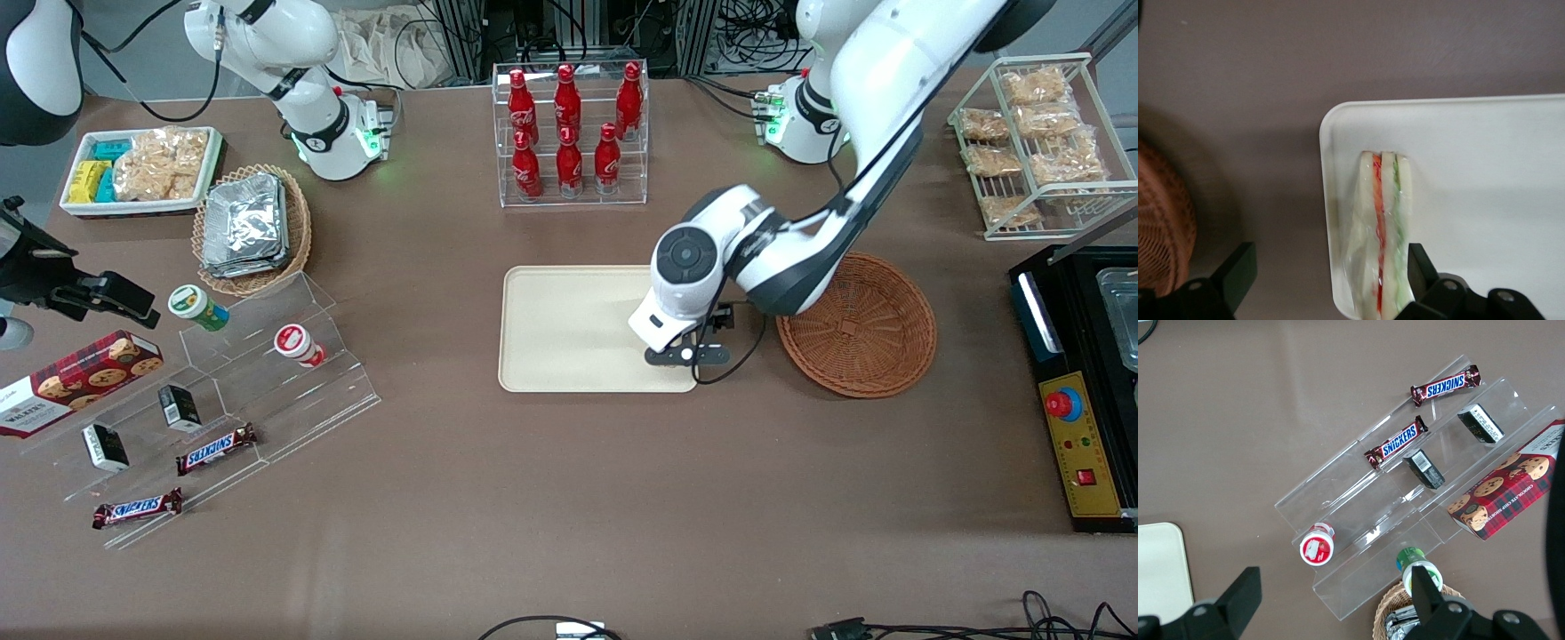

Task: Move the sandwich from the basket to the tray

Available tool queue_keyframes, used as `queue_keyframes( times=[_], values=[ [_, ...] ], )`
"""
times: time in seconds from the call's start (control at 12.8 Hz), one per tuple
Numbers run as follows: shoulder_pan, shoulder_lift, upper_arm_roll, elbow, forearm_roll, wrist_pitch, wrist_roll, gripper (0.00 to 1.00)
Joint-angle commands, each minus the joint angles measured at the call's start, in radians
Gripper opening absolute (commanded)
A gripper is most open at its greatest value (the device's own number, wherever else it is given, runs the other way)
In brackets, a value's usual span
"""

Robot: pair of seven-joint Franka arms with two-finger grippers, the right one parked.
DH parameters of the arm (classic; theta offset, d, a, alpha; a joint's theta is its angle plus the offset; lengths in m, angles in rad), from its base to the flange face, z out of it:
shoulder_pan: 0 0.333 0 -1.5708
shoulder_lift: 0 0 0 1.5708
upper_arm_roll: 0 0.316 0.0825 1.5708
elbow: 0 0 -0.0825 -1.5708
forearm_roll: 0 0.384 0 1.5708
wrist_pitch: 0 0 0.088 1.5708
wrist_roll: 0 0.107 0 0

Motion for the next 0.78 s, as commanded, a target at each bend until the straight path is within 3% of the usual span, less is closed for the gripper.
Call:
queue_keyframes(
  times=[0.0, 0.16, 0.31, 0.47, 0.7],
  values=[
    [0.023, -0.232, 0.003, -0.031, -0.146, -0.113, 0.093, 1.0],
    [0.058, -0.36, 0.035, -0.037, -0.249, -0.185, 0.214, 1.0],
    [0.044, -0.478, 0.145, -0.056, -0.311, -0.251, 0.328, 1.0],
    [0.03, -0.57, 0.251, -0.086, -0.334, -0.293, 0.431, 1.0],
    [-0.052, -0.642, 0.509, -0.129, -0.334, -0.301, 0.625, 1.0]
  ],
)
